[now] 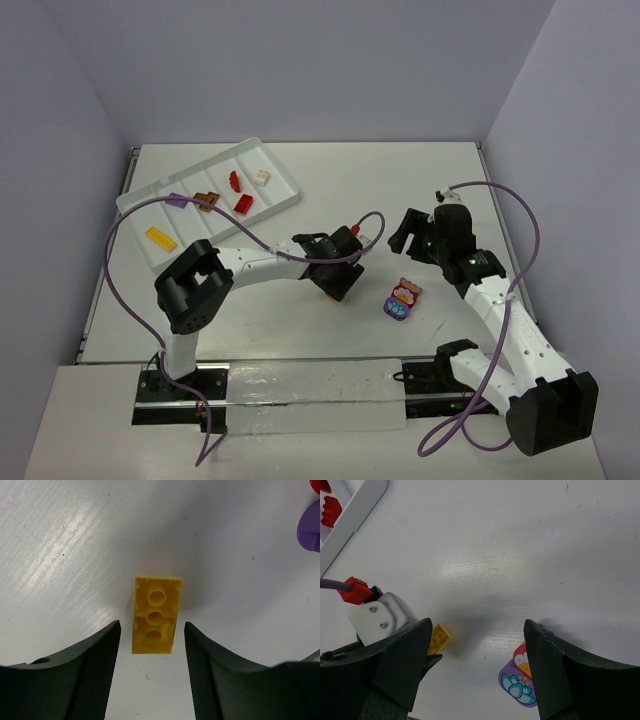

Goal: Sort the legos into containers by color

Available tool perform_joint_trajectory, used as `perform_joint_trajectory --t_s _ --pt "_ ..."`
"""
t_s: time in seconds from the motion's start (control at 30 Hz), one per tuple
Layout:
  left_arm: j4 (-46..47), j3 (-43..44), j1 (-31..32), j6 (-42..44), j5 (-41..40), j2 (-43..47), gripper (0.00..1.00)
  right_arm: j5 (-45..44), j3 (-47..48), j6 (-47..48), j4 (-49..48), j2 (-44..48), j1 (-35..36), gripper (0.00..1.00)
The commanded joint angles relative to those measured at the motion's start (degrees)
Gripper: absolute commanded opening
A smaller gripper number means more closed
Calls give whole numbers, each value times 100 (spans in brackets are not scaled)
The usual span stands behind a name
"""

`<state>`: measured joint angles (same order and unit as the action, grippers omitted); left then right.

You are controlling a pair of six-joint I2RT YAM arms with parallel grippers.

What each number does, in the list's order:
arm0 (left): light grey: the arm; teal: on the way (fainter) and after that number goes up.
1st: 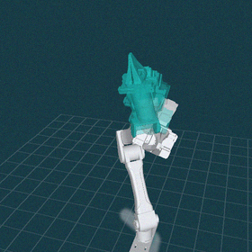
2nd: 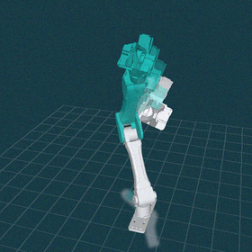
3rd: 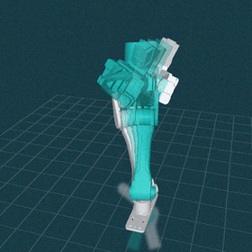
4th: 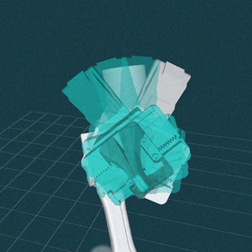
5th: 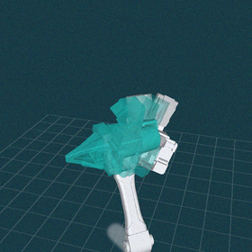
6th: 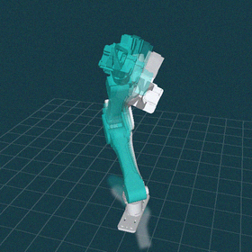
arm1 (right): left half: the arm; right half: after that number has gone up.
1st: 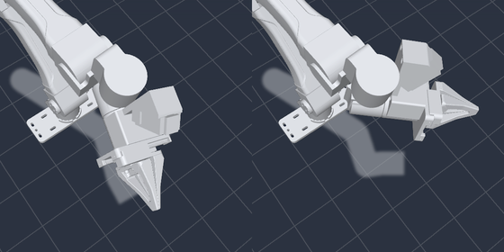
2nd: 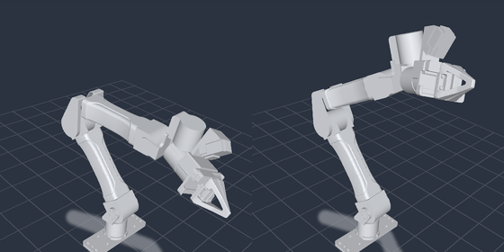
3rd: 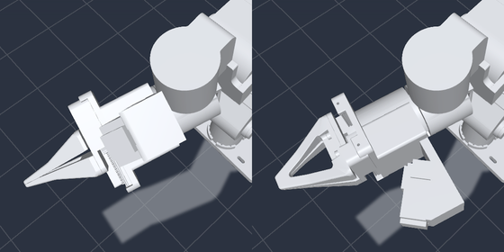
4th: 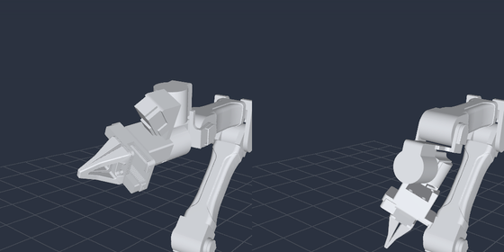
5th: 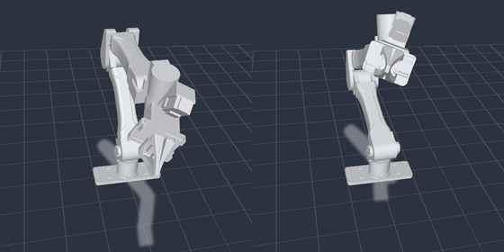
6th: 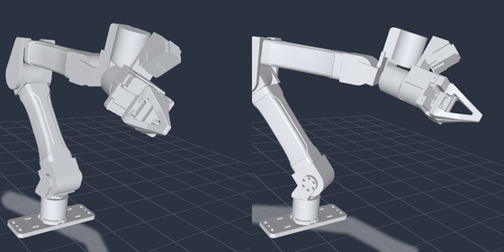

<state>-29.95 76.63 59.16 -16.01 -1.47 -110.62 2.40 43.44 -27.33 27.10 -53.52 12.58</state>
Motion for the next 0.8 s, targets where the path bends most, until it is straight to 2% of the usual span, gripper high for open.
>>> perform_joint_trajectory --t_s 0.0,0.13,0.27,0.37,0.47,0.57,0.67,0.77 --pt "-12 257 35 35 -79 -136 68 71 -49 79 -90 62 -27 81" --pt "-2 273 35 28 5 -169 78 128 -81 79 -99 61 -19 81" --pt "24 300 79 -7 -82 -266 75 181 -99 61 -125 87 -27 81" --pt "51 338 98 -46 -189 -333 66 188 -81 63 -124 99 -26 81" --pt "27 373 105 -128 -367 -308 40 182 -81 79 -98 132 -27 81" --pt "-98 440 96 -235 -782 -5 2 191 -90 79 -90 148 -27 81" --pt "-253 467 -150 -388 -983 326 0 234 -116 62 -125 140 -19 81" --pt "-436 336 -921 -810 -955 723 0 297 -146 35 -176 148 -24 81"
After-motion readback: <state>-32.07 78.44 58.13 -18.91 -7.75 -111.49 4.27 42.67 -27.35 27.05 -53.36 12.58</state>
